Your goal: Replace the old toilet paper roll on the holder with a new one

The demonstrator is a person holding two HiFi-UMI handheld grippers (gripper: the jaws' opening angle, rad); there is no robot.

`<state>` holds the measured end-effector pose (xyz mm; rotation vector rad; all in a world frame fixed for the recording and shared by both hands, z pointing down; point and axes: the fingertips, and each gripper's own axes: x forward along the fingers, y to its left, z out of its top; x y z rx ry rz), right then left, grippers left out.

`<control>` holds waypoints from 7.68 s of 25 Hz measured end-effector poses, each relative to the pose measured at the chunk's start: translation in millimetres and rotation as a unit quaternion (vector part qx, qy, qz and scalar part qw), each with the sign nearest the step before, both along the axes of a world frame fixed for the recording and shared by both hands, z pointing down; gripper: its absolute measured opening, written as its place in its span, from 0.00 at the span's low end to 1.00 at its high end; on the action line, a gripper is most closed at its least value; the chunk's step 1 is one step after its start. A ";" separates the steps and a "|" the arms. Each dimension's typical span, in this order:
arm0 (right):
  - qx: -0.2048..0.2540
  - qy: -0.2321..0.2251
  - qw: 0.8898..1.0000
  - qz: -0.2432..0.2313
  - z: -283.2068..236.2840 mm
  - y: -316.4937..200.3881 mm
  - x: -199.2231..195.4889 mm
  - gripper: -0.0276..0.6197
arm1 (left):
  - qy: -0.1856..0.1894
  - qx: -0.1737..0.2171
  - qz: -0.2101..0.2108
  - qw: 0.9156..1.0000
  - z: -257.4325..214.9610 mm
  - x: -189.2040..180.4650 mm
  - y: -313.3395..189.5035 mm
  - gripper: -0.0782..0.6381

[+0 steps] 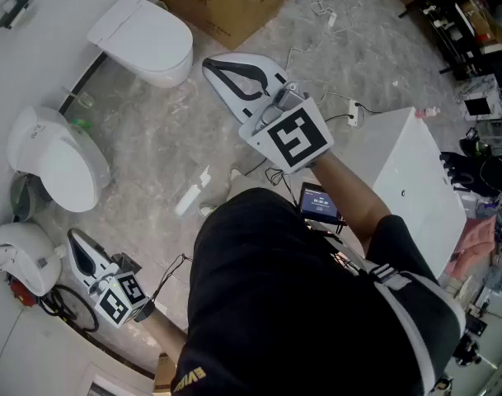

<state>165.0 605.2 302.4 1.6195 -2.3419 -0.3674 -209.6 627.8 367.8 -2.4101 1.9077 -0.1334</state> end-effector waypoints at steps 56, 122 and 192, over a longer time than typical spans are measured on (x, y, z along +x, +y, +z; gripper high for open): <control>-0.043 -0.119 0.992 0.009 57.8 -1.4 38.2 0.71 | -0.001 0.020 0.081 0.997 -2.8 123.5 4.7 0.66; -0.087 -0.090 0.986 -0.113 117.8 -805.6 -103.3 0.59 | 0.059 -0.001 0.039 0.997 14.8 50.6 -770.1 0.64; 0.083 0.490 0.857 -0.136 266.4 -998.6 -259.4 0.32 | 0.047 0.010 0.036 0.998 12.9 34.4 -826.3 0.61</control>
